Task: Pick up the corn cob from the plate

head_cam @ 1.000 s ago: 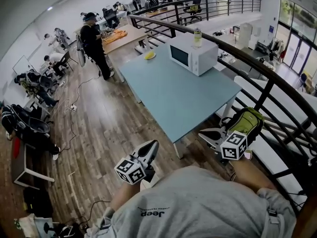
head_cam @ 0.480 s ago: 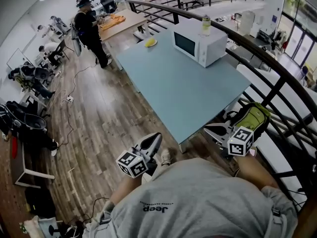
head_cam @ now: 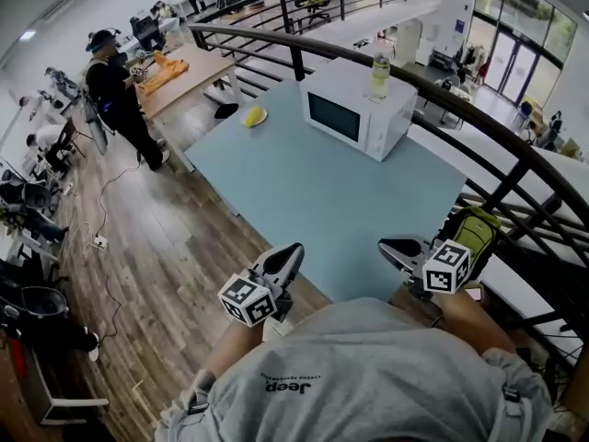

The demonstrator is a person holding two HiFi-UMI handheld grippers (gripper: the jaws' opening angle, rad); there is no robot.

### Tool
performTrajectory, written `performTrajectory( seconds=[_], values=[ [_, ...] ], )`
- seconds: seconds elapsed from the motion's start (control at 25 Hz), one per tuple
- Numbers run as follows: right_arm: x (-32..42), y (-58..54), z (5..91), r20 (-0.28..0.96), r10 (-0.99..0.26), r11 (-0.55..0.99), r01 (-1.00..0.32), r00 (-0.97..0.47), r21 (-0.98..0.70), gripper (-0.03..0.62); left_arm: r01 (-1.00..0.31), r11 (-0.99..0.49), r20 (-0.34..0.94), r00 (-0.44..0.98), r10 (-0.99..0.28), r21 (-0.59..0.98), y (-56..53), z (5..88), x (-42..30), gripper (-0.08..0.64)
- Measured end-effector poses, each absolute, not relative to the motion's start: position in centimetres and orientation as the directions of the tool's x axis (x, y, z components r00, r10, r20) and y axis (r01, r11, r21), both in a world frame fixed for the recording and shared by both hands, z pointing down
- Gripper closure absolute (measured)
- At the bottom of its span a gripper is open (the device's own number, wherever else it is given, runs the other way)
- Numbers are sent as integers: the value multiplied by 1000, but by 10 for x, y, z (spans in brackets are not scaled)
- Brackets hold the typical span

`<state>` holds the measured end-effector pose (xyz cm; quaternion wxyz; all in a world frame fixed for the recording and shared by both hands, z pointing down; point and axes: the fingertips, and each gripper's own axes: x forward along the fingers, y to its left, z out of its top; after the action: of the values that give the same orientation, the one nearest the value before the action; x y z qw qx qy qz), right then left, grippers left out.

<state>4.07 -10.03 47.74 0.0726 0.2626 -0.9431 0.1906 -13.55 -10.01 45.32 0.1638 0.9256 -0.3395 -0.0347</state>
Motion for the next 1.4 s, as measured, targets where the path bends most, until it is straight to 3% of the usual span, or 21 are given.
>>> performTrajectory(
  seconds=[0.36,0.72,0.88,1.0,1.2,1.4],
  values=[
    [62,-149,481,297,-527,725,-604,-796,-330,577,-603,-719,74,781,-620,347,-202,461,-136,540],
    [89,-260,465,261,-500,803,-555,-826,-219,575,-809,-548,188,585,-789,214,-316,446,-160,538],
    [39,-334,469,272,-439,850,-494,-856,-181,574,-865,-427,212,484,-849,265,-395,438,-204,537],
    [-18,-404,485,283,-420,870,-471,-862,-145,574,-895,-389,250,437,-864,219,-469,452,-248,498],
    [-100,-536,551,320,-455,853,-510,-831,-110,574,-927,-357,248,374,-893,114,-603,512,-319,417],
    [-186,-666,605,393,-465,838,-537,-793,-93,572,-936,-328,325,351,-878,125,-734,589,-371,357]
  ],
)
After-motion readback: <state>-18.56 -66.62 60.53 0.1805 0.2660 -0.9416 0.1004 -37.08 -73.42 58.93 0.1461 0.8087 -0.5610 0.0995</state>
